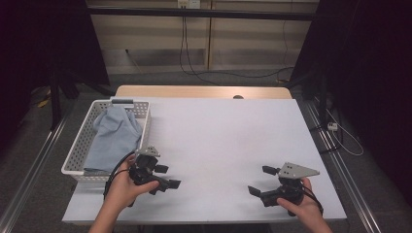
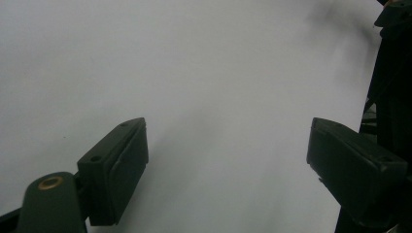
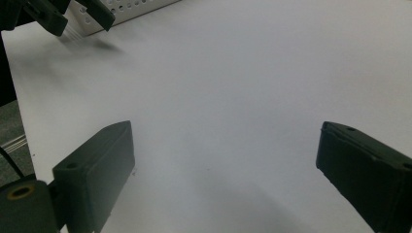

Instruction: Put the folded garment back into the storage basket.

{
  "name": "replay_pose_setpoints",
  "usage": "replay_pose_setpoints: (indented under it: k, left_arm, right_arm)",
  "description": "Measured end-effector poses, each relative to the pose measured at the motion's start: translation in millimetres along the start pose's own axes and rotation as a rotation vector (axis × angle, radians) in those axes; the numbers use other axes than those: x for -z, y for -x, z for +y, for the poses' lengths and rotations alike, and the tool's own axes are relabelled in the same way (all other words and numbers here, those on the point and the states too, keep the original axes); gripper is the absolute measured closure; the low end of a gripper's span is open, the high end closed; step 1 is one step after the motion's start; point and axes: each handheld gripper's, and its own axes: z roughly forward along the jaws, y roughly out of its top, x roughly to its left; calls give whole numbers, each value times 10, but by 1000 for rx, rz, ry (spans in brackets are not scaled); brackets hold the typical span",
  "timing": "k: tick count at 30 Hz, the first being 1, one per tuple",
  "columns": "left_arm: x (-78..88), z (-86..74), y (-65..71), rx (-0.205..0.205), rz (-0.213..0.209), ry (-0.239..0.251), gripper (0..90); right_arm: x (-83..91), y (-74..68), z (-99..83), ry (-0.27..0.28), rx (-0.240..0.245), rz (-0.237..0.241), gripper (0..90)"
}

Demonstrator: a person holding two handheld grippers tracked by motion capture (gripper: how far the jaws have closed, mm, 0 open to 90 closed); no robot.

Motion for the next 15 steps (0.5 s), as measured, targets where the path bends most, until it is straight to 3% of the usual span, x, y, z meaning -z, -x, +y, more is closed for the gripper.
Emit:
replay_pose_setpoints:
  k: [15]
  left_arm:
    - [14,3,20,-14,-5,18,146]
  right_arm:
    - [33,45,-55,-5,-19,-8,66]
